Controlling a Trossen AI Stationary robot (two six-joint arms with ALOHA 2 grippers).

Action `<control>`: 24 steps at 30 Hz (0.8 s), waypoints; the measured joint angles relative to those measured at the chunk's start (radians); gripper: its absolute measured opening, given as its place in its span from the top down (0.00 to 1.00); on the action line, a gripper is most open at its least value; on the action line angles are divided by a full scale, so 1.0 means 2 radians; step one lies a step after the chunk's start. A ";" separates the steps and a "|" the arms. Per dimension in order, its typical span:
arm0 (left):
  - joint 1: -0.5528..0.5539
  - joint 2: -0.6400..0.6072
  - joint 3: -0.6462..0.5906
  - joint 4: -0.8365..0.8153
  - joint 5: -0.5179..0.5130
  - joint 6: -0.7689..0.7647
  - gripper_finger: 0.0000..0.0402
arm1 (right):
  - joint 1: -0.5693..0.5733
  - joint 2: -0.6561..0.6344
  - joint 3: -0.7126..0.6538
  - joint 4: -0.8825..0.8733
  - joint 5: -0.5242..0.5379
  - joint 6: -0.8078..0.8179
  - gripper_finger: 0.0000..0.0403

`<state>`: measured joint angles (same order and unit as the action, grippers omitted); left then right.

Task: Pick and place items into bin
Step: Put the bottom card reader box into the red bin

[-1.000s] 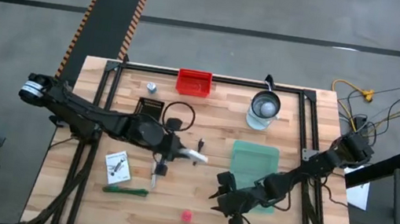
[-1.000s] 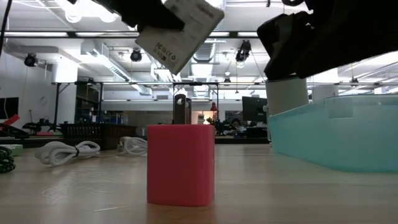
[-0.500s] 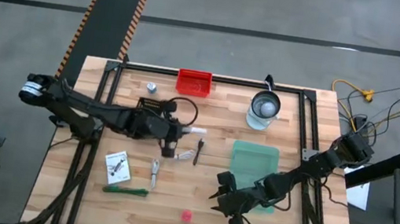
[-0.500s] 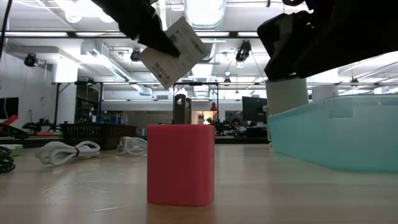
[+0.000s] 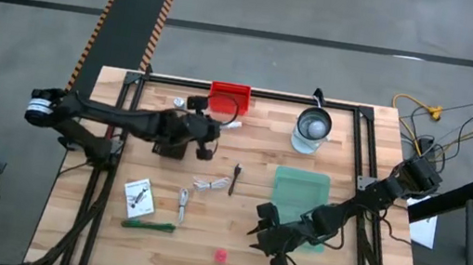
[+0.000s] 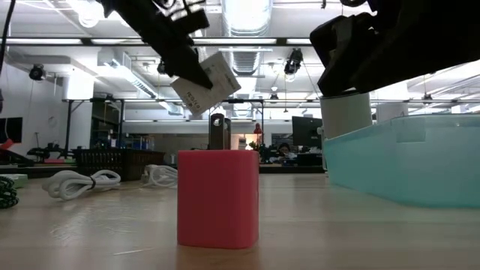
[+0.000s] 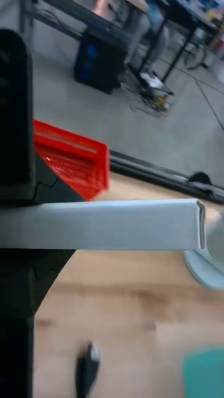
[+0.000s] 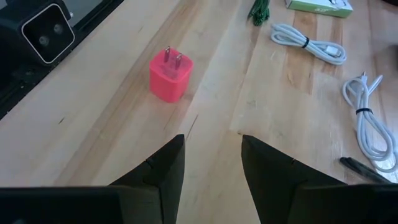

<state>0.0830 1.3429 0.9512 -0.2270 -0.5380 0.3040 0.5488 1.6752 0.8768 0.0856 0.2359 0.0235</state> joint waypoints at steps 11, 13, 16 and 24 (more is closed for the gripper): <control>0.073 0.056 0.037 -0.054 -0.009 0.053 0.93 | -0.007 0.001 0.000 0.032 0.001 -0.036 0.65; 0.088 0.069 0.053 -0.066 -0.009 0.061 0.93 | -0.011 0.000 0.000 0.032 0.001 -0.054 0.66; 0.106 0.090 0.068 -0.069 -0.009 0.097 0.93 | -0.020 0.000 0.000 0.031 0.001 -0.079 0.67; 0.146 0.156 0.116 -0.059 -0.007 0.177 0.93 | -0.052 -0.001 0.000 0.030 0.001 -0.095 0.68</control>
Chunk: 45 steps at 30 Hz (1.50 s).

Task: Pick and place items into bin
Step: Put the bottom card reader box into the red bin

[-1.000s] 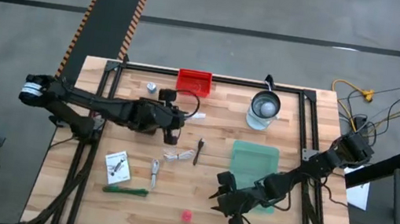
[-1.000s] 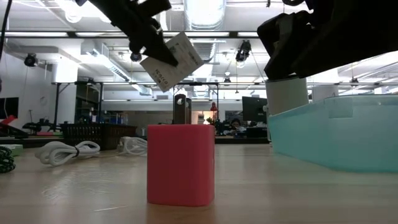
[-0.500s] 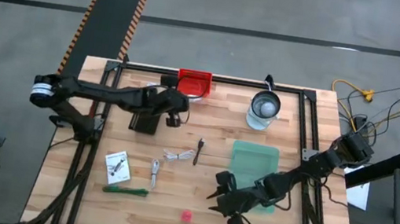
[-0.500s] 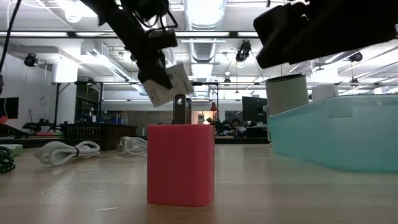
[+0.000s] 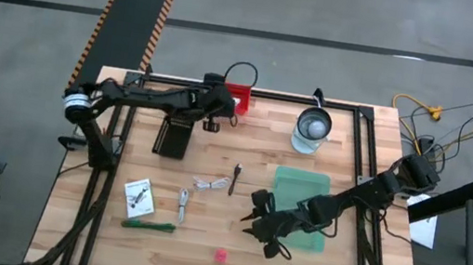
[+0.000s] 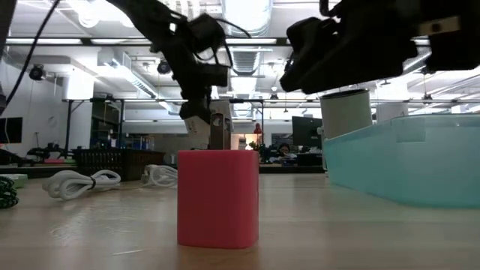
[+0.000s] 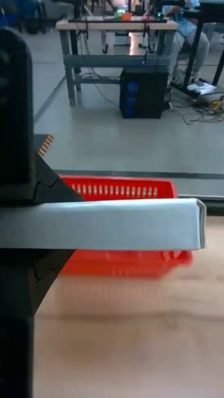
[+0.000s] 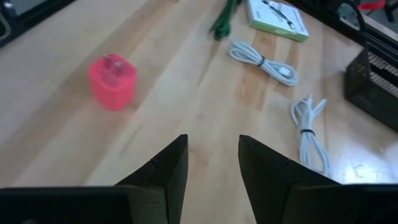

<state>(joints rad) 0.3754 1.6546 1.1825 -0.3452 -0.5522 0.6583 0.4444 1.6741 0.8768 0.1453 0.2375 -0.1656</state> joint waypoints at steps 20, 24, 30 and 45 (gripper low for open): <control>0.070 0.091 0.084 0.009 0.057 0.058 0.93 | -0.022 -0.001 0.000 -0.008 -0.001 -0.015 0.68; 0.080 0.091 0.083 0.011 0.061 0.056 0.93 | -0.022 -0.001 0.000 -0.008 -0.001 -0.015 0.68; 0.082 0.091 0.079 0.011 0.078 0.055 0.93 | -0.022 -0.001 0.000 -0.009 -0.001 -0.028 0.68; 0.086 0.104 0.075 0.030 0.109 0.079 0.93 | -0.025 -0.001 0.000 -0.010 0.000 -0.041 0.69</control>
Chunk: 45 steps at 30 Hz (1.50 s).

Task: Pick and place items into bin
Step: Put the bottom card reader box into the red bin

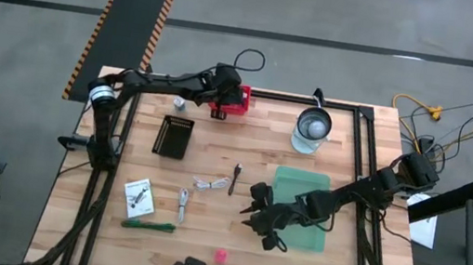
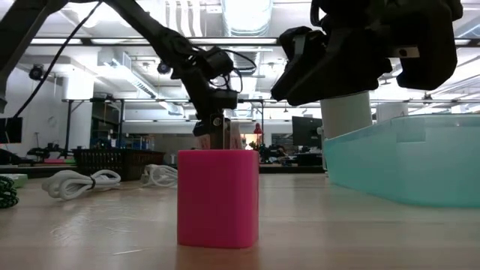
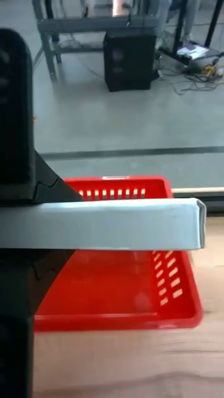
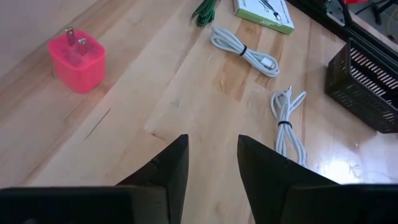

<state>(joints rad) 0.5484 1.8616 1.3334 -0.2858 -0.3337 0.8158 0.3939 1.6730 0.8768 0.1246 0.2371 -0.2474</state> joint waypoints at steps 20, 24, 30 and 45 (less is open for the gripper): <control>0.010 0.010 0.000 0.014 -0.019 -0.012 0.93 | 0.001 0.000 0.000 -0.058 -0.006 0.008 0.69; 0.010 0.010 -0.003 0.017 -0.019 -0.012 0.93 | 0.001 0.000 0.000 -0.061 -0.031 0.008 0.68; 0.012 0.009 -0.006 0.021 -0.017 -0.012 0.93 | 0.002 0.000 0.000 -0.061 -0.060 0.002 0.70; 0.024 0.016 -0.006 0.020 0.006 -0.008 0.93 | 0.001 0.000 0.000 -0.062 -0.059 0.000 0.70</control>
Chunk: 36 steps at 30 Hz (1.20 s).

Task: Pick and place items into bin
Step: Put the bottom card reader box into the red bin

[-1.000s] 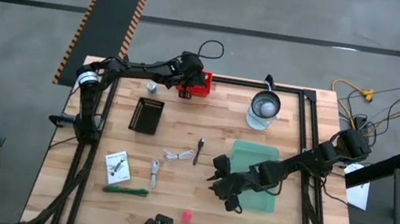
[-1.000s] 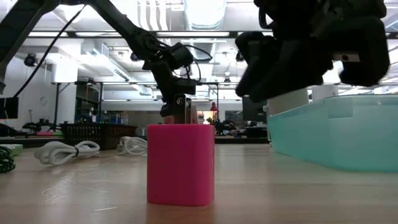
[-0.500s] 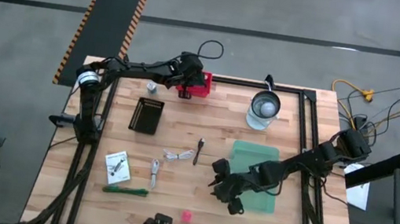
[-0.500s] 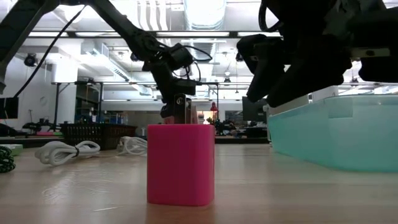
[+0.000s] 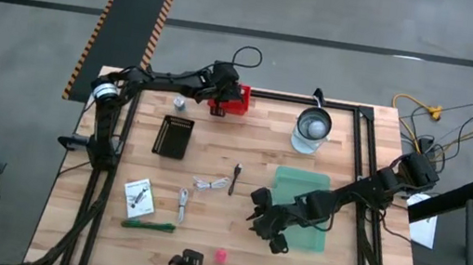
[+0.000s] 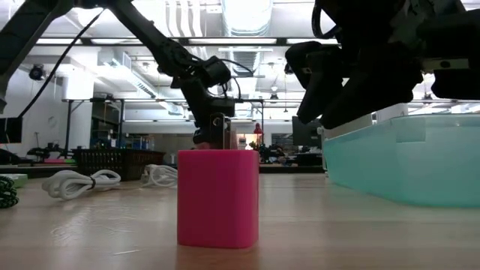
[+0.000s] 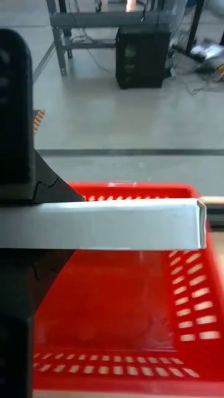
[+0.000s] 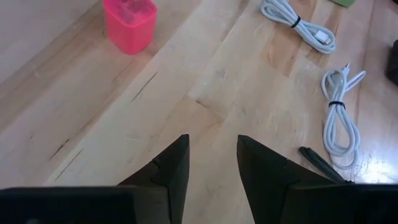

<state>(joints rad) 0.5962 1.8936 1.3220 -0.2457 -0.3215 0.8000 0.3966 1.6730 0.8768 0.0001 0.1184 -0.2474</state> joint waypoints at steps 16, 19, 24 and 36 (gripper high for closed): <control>0.000 0.013 0.004 0.025 -0.002 0.010 0.84 | 0.000 0.000 0.000 -0.006 0.002 0.000 0.72; 0.000 0.013 0.004 0.026 -0.002 0.010 0.84 | 0.000 0.000 0.000 -0.006 0.002 0.000 0.72; 0.000 0.013 0.003 0.023 -0.002 0.012 0.83 | 0.000 0.000 0.000 -0.012 0.002 0.000 0.71; -0.001 0.013 0.003 0.009 0.025 0.010 0.69 | 0.000 0.000 0.000 -0.012 0.002 0.000 0.72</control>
<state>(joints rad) 0.5950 1.9194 1.3285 -0.2272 -0.2722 0.8208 0.3965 1.6730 0.8768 -0.0249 0.1226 -0.2474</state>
